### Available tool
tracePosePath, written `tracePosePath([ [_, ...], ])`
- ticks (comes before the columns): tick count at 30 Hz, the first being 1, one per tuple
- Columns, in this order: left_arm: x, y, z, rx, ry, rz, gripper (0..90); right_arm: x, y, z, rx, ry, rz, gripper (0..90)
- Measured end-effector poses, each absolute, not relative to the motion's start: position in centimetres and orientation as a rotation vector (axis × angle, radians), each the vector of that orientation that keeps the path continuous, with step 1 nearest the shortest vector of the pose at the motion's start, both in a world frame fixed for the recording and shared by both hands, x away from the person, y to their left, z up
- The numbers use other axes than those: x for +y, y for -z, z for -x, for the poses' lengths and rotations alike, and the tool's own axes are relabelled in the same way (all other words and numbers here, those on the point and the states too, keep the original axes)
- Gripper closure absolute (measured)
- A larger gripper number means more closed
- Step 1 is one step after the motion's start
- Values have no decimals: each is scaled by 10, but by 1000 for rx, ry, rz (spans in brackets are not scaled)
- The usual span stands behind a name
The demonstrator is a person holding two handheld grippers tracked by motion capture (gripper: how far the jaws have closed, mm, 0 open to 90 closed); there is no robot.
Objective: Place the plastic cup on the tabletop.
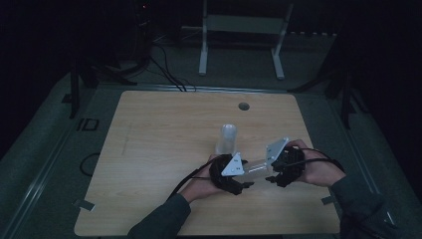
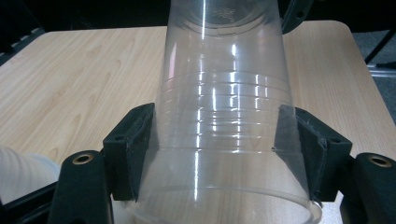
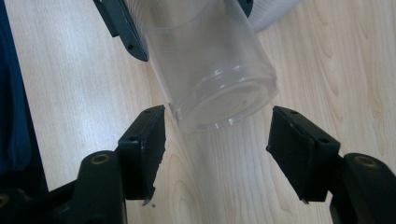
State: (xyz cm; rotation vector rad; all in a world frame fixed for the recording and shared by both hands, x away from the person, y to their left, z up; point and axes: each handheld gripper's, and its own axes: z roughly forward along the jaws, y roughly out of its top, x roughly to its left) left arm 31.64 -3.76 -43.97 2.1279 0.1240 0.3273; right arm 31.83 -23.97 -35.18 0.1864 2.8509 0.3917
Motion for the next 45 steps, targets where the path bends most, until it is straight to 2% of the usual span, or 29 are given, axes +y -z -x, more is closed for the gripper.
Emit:
tracePosePath([
  [29, -39, 443, -315, 46, -212, -2169, 300, -215, 369, -312, 2921, -254, 10, 350],
  [38, -41, 443, -314, 40, -204, -2166, 300, -212, 372, -311, 2922, -236, 31, 393],
  [45, -44, 442, -312, 65, -213, -2167, 248, -215, 372, -309, 2917, -263, 19, 414],
])
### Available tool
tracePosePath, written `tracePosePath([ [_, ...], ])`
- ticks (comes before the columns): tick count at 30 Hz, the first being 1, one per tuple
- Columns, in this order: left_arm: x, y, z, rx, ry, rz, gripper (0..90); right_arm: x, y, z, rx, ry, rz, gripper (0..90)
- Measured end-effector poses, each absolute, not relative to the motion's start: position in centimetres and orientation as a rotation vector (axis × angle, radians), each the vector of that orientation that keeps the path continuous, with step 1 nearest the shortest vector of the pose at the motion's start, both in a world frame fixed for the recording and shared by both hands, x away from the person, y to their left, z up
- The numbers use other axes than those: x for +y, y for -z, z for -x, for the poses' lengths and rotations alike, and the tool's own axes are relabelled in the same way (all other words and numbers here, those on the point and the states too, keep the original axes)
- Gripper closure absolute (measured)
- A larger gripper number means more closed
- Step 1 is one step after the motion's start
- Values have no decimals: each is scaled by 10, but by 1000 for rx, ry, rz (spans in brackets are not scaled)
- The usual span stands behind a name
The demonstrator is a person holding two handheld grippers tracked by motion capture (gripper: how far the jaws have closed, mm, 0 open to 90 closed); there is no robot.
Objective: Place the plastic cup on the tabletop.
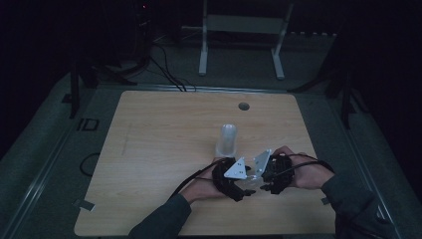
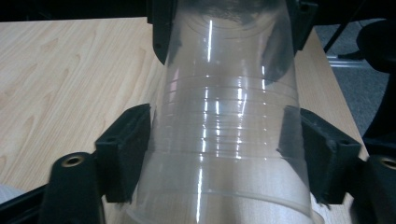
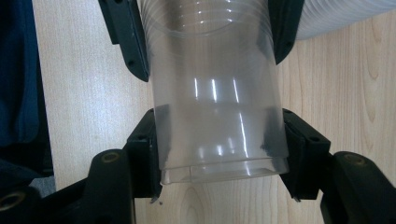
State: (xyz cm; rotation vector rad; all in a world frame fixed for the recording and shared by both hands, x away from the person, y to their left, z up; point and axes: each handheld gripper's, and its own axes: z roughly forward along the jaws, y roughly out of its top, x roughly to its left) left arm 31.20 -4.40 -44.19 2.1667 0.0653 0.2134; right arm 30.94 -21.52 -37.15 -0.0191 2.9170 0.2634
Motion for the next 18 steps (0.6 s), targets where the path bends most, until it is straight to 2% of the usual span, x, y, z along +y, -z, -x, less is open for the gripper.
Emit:
tracePosePath([
  [7, -43, 439, -312, 107, -249, -2137, 182, -217, 372, -310, 2917, -278, -2, 414],
  [18, -39, 432, -312, 140, -260, -2078, 185, -226, 373, -311, 2898, -327, -93, 414],
])
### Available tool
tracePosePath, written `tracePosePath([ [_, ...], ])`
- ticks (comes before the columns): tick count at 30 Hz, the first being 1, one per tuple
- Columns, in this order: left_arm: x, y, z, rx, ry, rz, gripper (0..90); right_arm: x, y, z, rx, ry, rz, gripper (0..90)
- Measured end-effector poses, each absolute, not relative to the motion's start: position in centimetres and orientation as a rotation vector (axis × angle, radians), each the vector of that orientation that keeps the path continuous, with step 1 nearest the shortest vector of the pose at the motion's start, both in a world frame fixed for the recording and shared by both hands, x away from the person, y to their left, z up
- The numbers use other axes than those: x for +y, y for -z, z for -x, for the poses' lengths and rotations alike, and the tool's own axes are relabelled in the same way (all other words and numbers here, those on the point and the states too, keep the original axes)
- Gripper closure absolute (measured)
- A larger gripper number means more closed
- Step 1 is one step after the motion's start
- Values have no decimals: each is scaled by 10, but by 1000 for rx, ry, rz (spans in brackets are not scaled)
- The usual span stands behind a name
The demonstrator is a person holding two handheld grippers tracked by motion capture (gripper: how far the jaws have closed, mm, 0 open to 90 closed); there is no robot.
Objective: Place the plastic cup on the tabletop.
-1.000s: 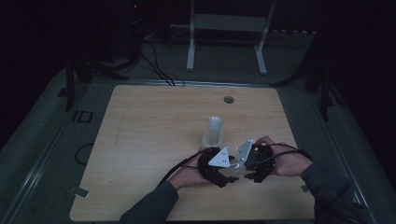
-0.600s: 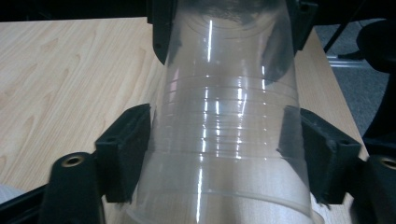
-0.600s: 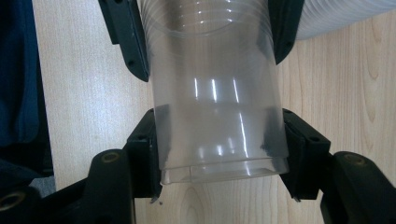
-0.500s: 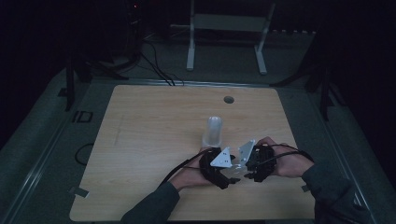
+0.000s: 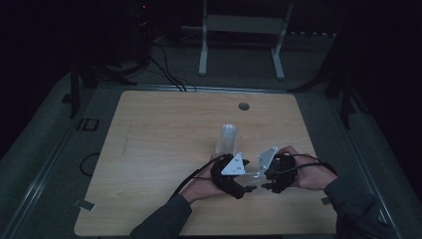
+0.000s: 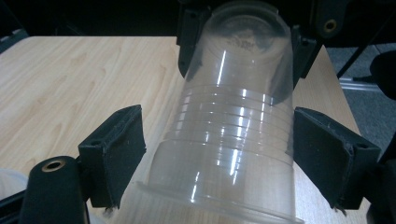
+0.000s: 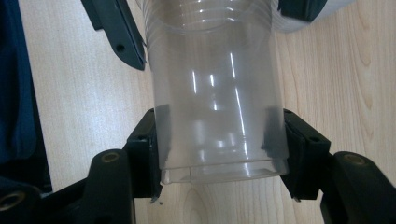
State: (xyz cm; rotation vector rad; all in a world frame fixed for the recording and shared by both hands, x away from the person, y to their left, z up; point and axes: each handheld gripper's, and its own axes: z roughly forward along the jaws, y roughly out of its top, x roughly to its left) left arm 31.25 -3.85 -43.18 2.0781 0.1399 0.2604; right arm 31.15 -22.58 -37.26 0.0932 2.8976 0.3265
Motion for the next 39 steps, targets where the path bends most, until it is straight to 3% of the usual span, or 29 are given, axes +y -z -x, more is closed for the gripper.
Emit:
tracePosePath([
  [39, -17, 415, -318, 264, -357, -1931, 244, -263, 380, -323, 2751, -493, -428, 416],
])
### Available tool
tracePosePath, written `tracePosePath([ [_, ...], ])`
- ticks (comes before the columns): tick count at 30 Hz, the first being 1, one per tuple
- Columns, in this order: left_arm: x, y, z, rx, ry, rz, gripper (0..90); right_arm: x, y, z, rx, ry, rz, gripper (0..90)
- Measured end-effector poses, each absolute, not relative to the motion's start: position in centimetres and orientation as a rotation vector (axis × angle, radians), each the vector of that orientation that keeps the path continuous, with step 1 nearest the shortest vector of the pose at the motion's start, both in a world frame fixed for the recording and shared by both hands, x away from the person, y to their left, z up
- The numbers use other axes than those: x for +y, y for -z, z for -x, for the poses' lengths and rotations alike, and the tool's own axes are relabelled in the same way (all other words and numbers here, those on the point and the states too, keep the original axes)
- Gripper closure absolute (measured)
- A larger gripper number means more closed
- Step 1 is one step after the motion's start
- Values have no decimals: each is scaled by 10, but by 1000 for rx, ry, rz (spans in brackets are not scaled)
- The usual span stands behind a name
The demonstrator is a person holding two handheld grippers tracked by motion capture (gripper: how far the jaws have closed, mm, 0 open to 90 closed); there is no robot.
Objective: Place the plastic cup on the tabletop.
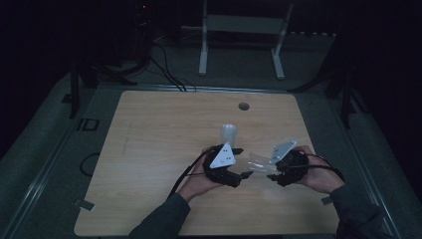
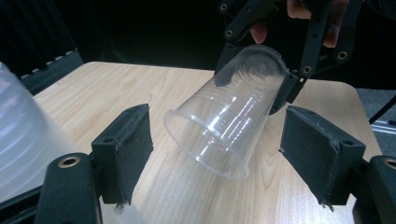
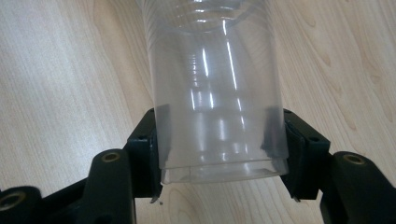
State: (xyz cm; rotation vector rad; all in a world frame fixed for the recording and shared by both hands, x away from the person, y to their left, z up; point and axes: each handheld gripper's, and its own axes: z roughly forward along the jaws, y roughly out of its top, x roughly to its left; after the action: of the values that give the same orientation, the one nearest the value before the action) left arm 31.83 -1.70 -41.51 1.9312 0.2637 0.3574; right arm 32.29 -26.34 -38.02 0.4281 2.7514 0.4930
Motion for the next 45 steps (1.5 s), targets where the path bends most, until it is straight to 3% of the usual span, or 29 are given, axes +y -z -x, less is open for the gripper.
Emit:
tracePosePath([
  [45, -13, 412, -321, 305, -347, -1891, 249, -280, 379, -317, 2537, -750, -641, 417],
])
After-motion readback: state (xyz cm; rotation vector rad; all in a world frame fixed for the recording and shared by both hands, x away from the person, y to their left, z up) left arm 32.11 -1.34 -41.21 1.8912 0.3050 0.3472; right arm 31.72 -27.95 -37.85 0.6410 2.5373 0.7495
